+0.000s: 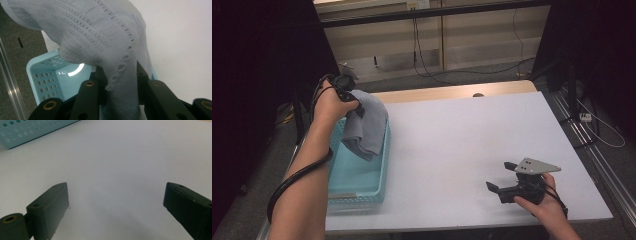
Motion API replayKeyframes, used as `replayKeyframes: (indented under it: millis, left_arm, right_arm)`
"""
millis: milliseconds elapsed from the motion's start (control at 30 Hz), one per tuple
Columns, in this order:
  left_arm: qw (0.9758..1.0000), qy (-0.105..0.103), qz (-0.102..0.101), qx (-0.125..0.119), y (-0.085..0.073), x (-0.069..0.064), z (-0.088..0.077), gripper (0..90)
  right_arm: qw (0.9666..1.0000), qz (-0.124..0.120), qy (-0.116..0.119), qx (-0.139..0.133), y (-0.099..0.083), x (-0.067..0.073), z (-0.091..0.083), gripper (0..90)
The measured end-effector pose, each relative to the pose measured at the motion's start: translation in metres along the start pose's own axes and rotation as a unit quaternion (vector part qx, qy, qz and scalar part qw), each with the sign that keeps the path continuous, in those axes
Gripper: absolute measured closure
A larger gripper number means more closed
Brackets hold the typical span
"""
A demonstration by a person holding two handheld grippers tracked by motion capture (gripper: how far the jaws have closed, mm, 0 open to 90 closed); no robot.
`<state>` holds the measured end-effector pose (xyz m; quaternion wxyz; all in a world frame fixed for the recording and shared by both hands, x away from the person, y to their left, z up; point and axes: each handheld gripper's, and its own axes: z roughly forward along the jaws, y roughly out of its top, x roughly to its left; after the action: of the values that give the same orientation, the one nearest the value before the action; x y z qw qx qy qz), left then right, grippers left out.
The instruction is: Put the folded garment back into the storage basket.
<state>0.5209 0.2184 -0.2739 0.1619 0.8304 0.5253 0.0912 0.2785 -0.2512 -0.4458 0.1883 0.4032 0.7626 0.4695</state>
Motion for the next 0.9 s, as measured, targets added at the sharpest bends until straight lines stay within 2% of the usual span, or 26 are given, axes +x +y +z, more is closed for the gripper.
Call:
replayKeyframes:
  millis: [367,733,900]
  left_arm:
    - [0.9999,-0.006,-0.005,0.012,-0.011,0.003,0.008,73.3]
    - [0.9994,-0.017,-0.001,0.029,-0.024,0.004,0.008,73.4]
    - [0.9992,-0.019,0.009,0.035,-0.027,0.002,0.007,73.4]
  right_arm:
    - [1.0000,-0.002,0.001,0.002,0.000,0.001,0.000,5.7]
    - [1.0000,-0.004,0.001,0.004,0.000,0.002,0.001,5.7]
    - [1.0000,-0.005,0.001,0.005,0.000,0.002,0.001,5.7]
